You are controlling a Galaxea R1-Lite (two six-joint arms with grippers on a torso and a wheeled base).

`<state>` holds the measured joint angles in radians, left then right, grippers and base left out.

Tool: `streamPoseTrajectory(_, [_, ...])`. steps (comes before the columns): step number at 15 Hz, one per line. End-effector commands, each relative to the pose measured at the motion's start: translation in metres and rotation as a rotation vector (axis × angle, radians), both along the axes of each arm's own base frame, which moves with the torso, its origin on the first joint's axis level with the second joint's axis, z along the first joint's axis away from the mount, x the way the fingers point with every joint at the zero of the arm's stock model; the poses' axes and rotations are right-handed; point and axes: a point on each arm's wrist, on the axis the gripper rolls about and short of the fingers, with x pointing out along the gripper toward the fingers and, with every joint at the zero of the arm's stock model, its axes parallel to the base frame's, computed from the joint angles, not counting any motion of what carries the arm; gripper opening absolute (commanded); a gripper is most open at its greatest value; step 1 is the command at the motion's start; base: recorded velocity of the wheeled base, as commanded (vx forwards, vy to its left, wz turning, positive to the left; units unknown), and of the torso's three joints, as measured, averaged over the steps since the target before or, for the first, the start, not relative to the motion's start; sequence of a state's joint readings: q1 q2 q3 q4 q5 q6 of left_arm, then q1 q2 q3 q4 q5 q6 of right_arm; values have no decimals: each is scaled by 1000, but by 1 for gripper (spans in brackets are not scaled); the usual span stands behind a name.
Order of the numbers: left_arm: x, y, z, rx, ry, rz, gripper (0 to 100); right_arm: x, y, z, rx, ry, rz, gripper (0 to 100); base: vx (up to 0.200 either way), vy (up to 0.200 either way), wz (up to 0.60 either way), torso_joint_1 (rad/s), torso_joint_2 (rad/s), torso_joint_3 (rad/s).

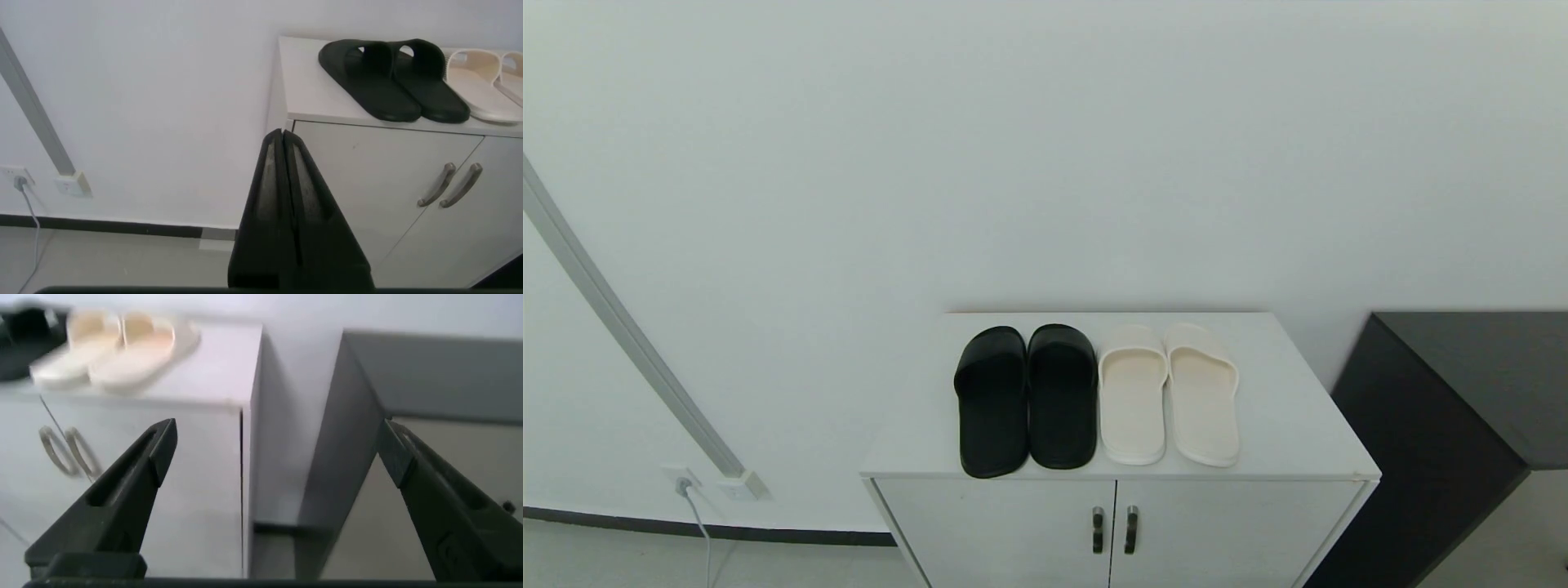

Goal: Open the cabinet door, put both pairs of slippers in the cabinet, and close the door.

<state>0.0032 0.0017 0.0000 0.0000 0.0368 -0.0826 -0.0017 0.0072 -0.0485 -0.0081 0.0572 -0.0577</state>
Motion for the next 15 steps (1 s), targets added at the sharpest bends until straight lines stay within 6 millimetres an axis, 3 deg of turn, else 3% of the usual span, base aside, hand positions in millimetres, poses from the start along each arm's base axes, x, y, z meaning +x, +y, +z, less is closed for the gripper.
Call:
streamPoseTrajectory(1, [0,0,0,1,0,0,0,-17,0,89,130,-78,38,100,0,0,0,0,0,0])
streamPoseTrajectory(3, [0,0,0,1,0,0,0,-2,3,92,85,118,147,100,0,0,0,0,0,0])
streamPoseTrajectory(5, [0,0,0,1,0,0,0,32,5,96,86,280,238,100,0,0,0,0,0,0])
streamPoseTrajectory(9, [0,0,0,1,0,0,0,85,8,118,119,406,359,100,0,0,0,0,0,0])
streamPoseTrajectory(11, [0,0,0,1,0,0,0,95,10,125,125,423,416,100,0,0,0,0,0,0])
streamPoseTrajectory(13, [0,0,0,1,0,0,0,128,15,134,131,449,443,100,0,0,0,0,0,0])
streamPoseTrajectory(15, [0,0,0,1,0,0,0,153,33,133,101,440,471,100,0,0,0,0,0,0])
